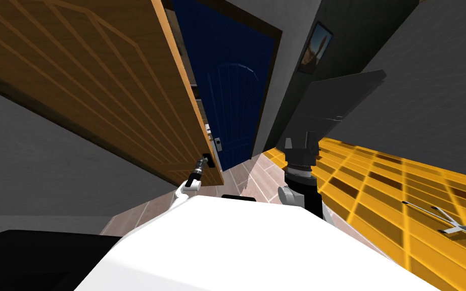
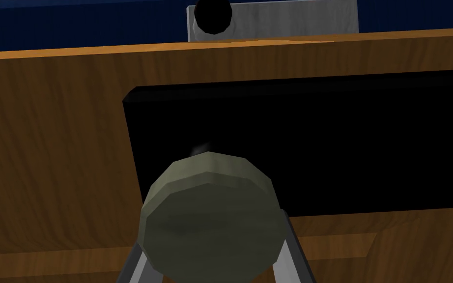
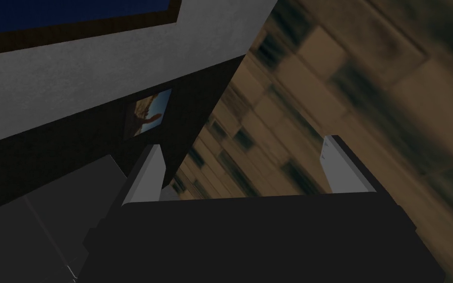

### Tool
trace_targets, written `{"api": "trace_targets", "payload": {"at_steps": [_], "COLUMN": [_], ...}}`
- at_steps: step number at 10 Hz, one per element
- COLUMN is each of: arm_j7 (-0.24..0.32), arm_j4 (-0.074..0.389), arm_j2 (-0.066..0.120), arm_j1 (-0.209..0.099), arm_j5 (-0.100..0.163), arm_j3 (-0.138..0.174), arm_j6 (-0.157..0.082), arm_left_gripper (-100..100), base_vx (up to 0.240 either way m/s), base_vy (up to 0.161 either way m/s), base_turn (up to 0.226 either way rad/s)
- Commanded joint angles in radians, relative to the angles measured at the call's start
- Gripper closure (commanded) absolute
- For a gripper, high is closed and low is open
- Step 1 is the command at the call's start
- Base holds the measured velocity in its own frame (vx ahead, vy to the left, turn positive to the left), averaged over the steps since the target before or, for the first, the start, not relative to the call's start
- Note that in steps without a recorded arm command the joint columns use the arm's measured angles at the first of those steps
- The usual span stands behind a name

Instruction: Pull the door open

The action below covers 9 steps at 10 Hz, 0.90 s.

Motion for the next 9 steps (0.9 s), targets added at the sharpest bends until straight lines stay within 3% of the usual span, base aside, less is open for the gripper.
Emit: {"api": "trace_targets", "payload": {"at_steps": [1, 7, 8, 9], "arm_j7": [0.012, 0.070, 0.062, 0.078], "arm_j4": [-0.007, -0.052, -0.056, -0.063], "arm_j2": [0.009, 0.075, 0.074, 0.093], "arm_j1": [0.015, 0.074, 0.071, 0.094], "arm_j5": [-0.001, 0.006, 0.007, 0.009], "arm_j3": [-0.023, -0.091, -0.070, -0.087], "arm_j6": [-0.011, -0.053, -0.041, -0.059], "arm_left_gripper": [100, 100, 100, 100], "base_vx": [-0.197, -0.222, -0.119, -0.153], "base_vy": [0.049, 0.080, 0.044, 0.066], "base_turn": [-0.102, -0.133, -0.020, -0.135]}}
